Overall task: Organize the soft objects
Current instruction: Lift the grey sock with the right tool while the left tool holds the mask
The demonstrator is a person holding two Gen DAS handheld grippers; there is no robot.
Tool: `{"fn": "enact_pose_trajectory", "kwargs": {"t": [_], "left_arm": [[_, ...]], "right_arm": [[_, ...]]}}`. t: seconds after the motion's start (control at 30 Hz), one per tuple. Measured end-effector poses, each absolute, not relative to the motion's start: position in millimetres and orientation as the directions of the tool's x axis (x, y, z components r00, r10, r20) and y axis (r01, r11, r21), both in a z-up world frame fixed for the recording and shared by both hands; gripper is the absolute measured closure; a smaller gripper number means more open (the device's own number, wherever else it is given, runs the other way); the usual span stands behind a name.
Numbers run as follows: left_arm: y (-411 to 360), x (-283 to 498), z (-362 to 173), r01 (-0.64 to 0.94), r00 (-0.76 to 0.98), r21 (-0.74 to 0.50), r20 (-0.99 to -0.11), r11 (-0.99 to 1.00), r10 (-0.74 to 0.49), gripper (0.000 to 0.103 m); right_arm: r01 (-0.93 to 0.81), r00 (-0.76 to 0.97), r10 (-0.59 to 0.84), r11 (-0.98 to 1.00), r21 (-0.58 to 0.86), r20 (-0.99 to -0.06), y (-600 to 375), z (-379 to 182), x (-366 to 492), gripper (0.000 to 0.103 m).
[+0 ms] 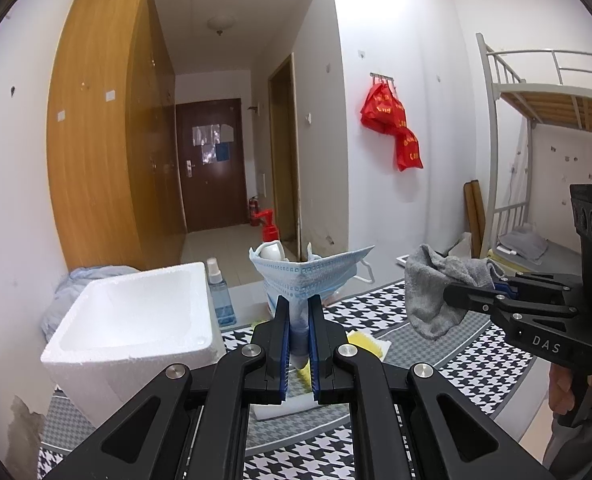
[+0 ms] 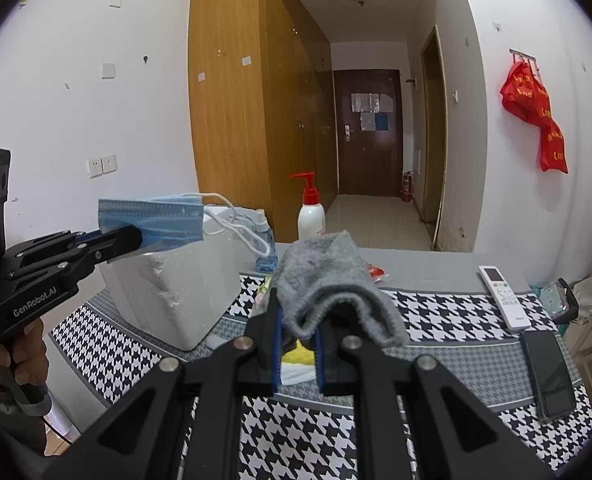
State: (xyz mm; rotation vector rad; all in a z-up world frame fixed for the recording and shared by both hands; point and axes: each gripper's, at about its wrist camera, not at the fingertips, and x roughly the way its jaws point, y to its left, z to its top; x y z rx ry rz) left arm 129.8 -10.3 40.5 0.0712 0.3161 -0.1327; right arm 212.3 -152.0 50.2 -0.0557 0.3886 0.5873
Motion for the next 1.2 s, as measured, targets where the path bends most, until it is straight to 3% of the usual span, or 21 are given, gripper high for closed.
{"fn": "enact_pose_trajectory", "kwargs": {"t": [1.2], "left_arm": [[19.2, 122.1, 53.6, 0.013, 0.962, 0.047, -0.272, 0.999, 0.000, 0.095]], "right_arm": [[-0.636, 0.715, 0.612, 0.770, 0.048, -0.338, -115.0, 63.8, 218.0, 0.087]]}}
